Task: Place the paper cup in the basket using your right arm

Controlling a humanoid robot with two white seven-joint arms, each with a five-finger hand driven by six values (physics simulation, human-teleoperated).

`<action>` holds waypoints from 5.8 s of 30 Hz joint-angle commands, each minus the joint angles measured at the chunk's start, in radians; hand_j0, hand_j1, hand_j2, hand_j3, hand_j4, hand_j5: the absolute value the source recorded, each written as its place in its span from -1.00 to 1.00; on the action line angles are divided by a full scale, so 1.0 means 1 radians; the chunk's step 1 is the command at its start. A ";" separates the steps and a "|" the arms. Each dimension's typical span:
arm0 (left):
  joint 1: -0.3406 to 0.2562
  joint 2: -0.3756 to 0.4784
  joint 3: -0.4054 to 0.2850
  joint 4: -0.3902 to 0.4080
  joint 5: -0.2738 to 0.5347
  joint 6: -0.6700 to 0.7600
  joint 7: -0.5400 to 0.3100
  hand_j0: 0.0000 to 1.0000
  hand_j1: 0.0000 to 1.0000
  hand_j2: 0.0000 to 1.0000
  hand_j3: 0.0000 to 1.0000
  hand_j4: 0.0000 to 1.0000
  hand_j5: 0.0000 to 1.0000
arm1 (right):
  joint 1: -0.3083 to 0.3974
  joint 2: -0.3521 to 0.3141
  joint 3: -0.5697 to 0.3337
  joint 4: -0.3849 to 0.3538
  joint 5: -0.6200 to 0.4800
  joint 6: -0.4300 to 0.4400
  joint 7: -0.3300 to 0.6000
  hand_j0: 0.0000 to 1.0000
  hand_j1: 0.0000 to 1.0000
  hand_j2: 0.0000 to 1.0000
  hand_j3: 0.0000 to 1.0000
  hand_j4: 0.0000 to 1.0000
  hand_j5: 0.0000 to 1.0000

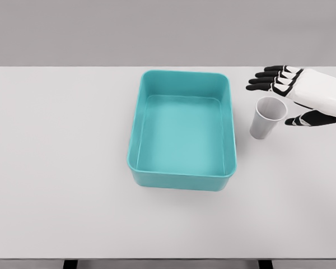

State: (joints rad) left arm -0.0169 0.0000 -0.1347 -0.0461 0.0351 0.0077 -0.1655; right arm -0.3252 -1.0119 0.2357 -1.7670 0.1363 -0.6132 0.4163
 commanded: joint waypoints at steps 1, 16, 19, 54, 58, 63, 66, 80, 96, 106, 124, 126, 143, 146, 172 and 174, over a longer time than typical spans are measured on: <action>0.000 0.000 0.000 0.000 0.000 0.000 0.000 1.00 1.00 1.00 1.00 1.00 1.00 | 0.000 -0.002 -0.001 0.001 -0.003 0.002 0.002 1.00 1.00 1.00 1.00 1.00 1.00; 0.000 0.000 0.000 0.000 0.000 0.000 0.000 1.00 1.00 1.00 1.00 1.00 1.00 | 0.026 0.125 -0.134 0.021 -0.127 0.085 0.195 1.00 1.00 1.00 1.00 1.00 1.00; 0.000 0.000 0.000 0.000 0.000 0.000 0.000 1.00 1.00 1.00 1.00 1.00 1.00 | 0.026 0.130 -0.147 0.067 -0.359 0.243 0.195 1.00 1.00 1.00 1.00 1.00 1.00; 0.000 0.000 0.000 0.000 0.000 0.000 0.000 1.00 1.00 1.00 1.00 1.00 1.00 | 0.198 0.576 -0.429 0.422 -0.460 0.526 0.195 1.00 1.00 1.00 1.00 1.00 1.00; 0.000 0.000 0.000 0.000 0.000 0.000 0.000 1.00 1.00 1.00 1.00 1.00 1.00 | 0.192 0.582 -0.401 0.452 -0.460 0.526 0.195 1.00 1.00 1.00 1.00 1.00 1.00; 0.000 0.000 0.000 0.000 0.000 0.000 0.000 1.00 1.00 1.00 1.00 1.00 1.00 | 0.176 0.631 -0.400 0.483 -0.458 0.526 0.195 1.00 1.00 1.00 1.00 1.00 1.00; 0.000 0.000 0.000 0.000 0.000 0.000 0.000 1.00 1.00 1.00 1.00 1.00 1.00 | 0.176 0.635 -0.398 0.497 -0.463 0.526 0.195 1.00 1.00 1.00 1.00 1.00 1.00; 0.000 0.000 0.000 0.000 0.000 0.000 0.000 1.00 1.00 1.00 1.00 1.00 1.00 | 0.173 0.696 -0.400 0.528 -0.469 0.526 0.195 1.00 1.00 1.00 1.00 1.00 1.00; 0.000 0.000 0.000 0.000 0.000 0.000 0.000 1.00 1.00 1.00 1.00 1.00 1.00 | 0.130 0.736 -0.375 0.583 -0.454 0.517 0.195 1.00 1.00 1.00 1.00 1.00 1.00; 0.000 0.000 0.000 0.000 0.000 0.000 0.000 1.00 1.00 1.00 1.00 1.00 1.00 | 0.110 0.739 -0.354 0.609 -0.454 0.512 0.195 1.00 1.00 1.00 1.00 1.00 1.00; 0.000 0.000 0.000 0.000 0.000 0.001 0.000 1.00 1.00 1.00 1.00 1.00 1.00 | 0.110 0.739 -0.351 0.598 -0.454 0.506 0.195 0.19 0.19 0.19 0.19 0.19 0.19; 0.000 0.000 0.000 0.000 0.000 0.000 0.000 1.00 1.00 1.00 1.00 1.00 1.00 | 0.109 0.737 -0.352 0.597 -0.454 0.506 0.195 0.19 0.19 0.19 0.19 0.19 0.19; 0.000 0.000 0.000 0.000 0.000 0.000 0.000 1.00 1.00 1.00 1.00 1.00 1.00 | 0.104 0.728 -0.355 0.465 -0.455 0.506 0.195 0.19 0.19 0.19 0.19 0.19 0.19; 0.000 0.000 0.000 0.000 0.000 0.000 0.000 1.00 1.00 1.00 1.00 1.00 1.00 | 0.109 0.727 -0.355 0.417 -0.455 0.509 0.195 0.21 0.21 0.21 0.21 0.21 0.21; 0.000 0.000 0.000 0.000 0.000 0.001 0.000 1.00 1.00 1.00 1.00 1.00 1.00 | 0.095 0.720 -0.280 0.123 -0.271 0.512 0.195 0.20 0.20 0.20 0.20 0.20 0.20; 0.000 0.000 0.000 0.000 0.000 0.000 0.000 1.00 1.00 1.00 1.00 1.00 1.00 | 0.086 0.720 -0.260 0.109 -0.259 0.513 0.195 0.20 0.20 0.20 0.20 0.20 0.20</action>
State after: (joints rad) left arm -0.0169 0.0000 -0.1347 -0.0460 0.0351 0.0078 -0.1654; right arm -0.2393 -0.2911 -0.0390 -1.6405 -0.1364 -0.1013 0.6109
